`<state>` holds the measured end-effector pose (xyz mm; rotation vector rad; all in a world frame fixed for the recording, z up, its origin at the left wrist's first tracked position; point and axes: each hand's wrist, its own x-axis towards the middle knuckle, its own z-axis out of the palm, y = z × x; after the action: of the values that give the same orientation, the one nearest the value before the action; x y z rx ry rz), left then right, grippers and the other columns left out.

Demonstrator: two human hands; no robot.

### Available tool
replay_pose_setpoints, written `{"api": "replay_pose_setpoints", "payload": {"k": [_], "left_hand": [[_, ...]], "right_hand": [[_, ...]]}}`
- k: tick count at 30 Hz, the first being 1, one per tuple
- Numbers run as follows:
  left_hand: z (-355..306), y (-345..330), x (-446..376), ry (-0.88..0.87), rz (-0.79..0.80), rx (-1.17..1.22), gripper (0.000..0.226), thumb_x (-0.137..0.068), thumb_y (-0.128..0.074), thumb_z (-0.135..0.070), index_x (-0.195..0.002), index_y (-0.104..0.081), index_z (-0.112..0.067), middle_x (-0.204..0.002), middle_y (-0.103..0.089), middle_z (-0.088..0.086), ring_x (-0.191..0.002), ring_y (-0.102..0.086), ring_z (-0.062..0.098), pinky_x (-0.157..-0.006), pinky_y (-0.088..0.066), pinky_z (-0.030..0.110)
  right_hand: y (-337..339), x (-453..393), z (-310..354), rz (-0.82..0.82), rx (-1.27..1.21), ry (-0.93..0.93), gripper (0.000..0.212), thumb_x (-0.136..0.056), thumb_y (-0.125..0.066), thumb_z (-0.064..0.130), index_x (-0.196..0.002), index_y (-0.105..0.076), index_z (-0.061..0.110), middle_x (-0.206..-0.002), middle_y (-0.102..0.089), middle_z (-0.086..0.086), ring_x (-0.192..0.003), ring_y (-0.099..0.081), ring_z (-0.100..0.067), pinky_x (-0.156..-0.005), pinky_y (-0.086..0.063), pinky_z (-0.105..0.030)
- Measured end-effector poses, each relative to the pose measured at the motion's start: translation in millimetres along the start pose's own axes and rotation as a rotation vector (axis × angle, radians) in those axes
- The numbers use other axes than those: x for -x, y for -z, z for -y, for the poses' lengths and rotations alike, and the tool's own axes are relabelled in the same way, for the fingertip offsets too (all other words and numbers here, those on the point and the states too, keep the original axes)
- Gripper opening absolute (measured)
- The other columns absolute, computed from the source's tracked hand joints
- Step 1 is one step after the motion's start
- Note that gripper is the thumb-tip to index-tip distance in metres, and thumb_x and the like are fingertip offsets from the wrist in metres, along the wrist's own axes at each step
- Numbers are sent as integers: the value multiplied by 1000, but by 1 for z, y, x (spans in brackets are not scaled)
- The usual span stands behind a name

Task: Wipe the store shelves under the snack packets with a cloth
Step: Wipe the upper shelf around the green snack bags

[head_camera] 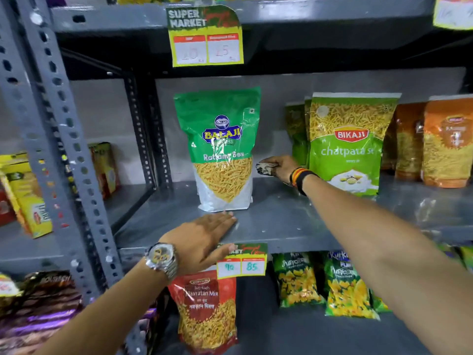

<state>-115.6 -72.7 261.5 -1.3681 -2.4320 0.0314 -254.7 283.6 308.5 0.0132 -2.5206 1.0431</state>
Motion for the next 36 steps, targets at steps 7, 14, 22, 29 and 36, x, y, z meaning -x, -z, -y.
{"api": "replay_pose_setpoints", "payload": {"k": [7, 14, 22, 29, 36], "left_hand": [[5, -5, -2, -13, -24, -61, 71, -102, -22, -61, -155, -31, -15, -157, -41, 7, -144, -40, 19, -120, -25, 44], [5, -3, -3, -23, -8, -65, 74, -101, -18, -62, -157, -26, -15, -161, -33, 5, -148, -31, 17, -122, -9, 37], [1, 1, -2, -11, 4, -31, 76, -99, -16, -64, -158, -23, -18, -163, -30, 3, -149, -28, 16, -120, -8, 27], [-4, 4, 0, 0, -9, -32, 80, -98, -13, -66, -155, -33, -14, -157, -41, 9, -143, -41, 23, -116, -22, 33], [2, 5, -6, 12, 58, 53, 90, -90, -9, -75, -159, -19, -18, -165, -25, 4, -150, -26, 17, -121, -15, 29]], "right_hand": [[-19, -30, 19, 100, 163, -93, 39, -88, -61, 2, -125, -66, 12, -128, -66, -6, -119, -60, -24, -101, -40, -21], [-22, -21, 20, 301, 213, -14, 36, -90, -61, 15, -125, -66, 19, -129, -65, -1, -119, -59, -23, -111, -42, -37], [14, 76, 46, 400, 180, 57, 46, -90, -49, 2, -125, -64, 27, -126, -66, 2, -107, -59, -13, -80, -47, -3], [58, 125, 64, 572, 129, 129, 48, -88, -47, -6, -122, -66, 23, -125, -68, 4, -118, -62, -20, -106, -41, -31], [23, 109, 42, 283, 142, 27, 34, -94, -53, 5, -124, -65, 14, -127, -67, -5, -118, -60, -19, -102, -44, -24]]}}
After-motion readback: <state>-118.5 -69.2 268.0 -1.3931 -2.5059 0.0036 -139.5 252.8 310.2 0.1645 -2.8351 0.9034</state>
